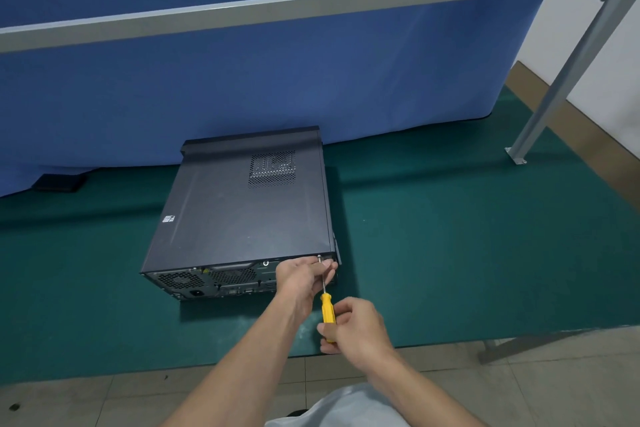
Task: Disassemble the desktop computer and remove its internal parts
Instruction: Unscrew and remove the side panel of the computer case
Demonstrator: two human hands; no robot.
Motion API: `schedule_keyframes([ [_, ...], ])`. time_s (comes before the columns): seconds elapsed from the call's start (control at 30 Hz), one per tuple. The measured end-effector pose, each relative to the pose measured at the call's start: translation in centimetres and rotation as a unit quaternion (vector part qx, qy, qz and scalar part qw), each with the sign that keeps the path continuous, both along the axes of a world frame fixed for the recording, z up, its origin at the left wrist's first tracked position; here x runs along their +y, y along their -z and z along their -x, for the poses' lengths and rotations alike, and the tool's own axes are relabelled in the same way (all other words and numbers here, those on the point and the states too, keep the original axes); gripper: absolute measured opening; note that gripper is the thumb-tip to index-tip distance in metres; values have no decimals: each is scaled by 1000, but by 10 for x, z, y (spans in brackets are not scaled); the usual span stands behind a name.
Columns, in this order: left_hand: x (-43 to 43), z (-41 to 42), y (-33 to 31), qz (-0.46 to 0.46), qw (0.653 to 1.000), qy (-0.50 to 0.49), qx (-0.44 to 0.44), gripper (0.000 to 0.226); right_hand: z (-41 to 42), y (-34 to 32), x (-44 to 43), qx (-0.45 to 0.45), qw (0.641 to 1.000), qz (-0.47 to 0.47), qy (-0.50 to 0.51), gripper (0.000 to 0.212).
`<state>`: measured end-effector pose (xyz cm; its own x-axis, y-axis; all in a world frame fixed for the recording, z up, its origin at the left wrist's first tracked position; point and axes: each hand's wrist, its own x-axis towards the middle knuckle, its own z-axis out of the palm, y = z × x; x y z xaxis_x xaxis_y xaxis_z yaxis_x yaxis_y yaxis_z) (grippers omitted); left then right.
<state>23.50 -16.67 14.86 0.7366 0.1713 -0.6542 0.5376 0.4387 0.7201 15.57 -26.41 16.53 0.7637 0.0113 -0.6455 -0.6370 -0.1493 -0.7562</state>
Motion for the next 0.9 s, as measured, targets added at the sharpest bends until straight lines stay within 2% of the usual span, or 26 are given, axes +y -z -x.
schedule_keyframes([
  [0.07, -1, 0, 0, -3, 1000, -6, 2, 15, 0, 1, 0, 2, 1000, -4, -5, 19],
  [0.13, -2, -1, 0, -2, 1000, -11, 4, 16, -4, 0, -7, 64, 985, -159, 33, 20],
  [0.2, -2, -1, 0, 5, 1000, -15, 3, 17, -6, -1, -15, 140, 928, -338, 76, 23],
  [0.23, -1, -1, 0, 9, 1000, -16, 3, 17, -5, 0, -17, 151, 910, -377, 84, 23],
  [0.27, -1, -1, 0, 12, 1000, -16, 4, 17, -5, 1, -17, 141, 912, -375, 86, 23],
  [0.3, -1, -1, -1, 12, 1000, -15, 5, 18, -4, 2, -15, 116, 935, -326, 80, 22],
  [0.37, -1, -1, -1, 10, 1000, -13, 9, 20, -1, 3, -5, 44, 990, -131, 35, 22],
  [0.43, -1, -1, -1, 7, 1000, -13, 13, 20, 1, 3, 4, -4, 1000, 0, -8, 23],
  [0.47, -1, -1, -1, 6, 1000, -14, 14, 20, 1, 3, 5, -10, 1000, 7, -13, 22],
  [0.5, -2, -1, -1, 7, 1000, -15, 14, 19, -1, 5, 4, 2, 1000, -30, -8, 19],
  [0.53, -2, -1, -1, 8, 1000, -16, 12, 19, -3, 4, 0, 34, 994, -104, 7, 15],
  [0.6, -2, -1, -1, 9, 1000, -20, 11, 17, -6, 0, -8, 116, 948, -293, 50, 16],
  [0.63, -2, -1, 0, 12, 1000, -22, 11, 15, -6, 1, -12, 131, 929, -341, 62, 18],
  [0.67, -2, -2, 0, 15, 1000, -24, 11, 14, -7, 1, -14, 124, 928, -345, 66, 18],
  [0.7, -2, -2, 0, 15, 1000, -24, 11, 12, -6, 1, -13, 105, 945, -305, 62, 18],
  [0.77, -3, -2, 1, 10, 1000, -21, 12, 10, -3, 3, -7, 42, 990, -132, 24, 19],
  [0.8, -3, -2, 1, 9, 1000, -20, 12, 10, -2, 4, -3, 18, 998, -61, 3, 22],
  [0.83, -4, -2, 2, 10, 1000, -21, 12, 9, -1, 4, -2, 10, 999, -28, -13, 24],
  [0.87, -4, -2, 3, 12, 1000, -23, 12, 9, -2, 5, -2, 16, 999, -42, -15, 24],
  [0.9, -4, -3, 3, 14, 1000, -25, 13, 9, -4, 4, -5, 44, 994, -102, -3, 22],
])
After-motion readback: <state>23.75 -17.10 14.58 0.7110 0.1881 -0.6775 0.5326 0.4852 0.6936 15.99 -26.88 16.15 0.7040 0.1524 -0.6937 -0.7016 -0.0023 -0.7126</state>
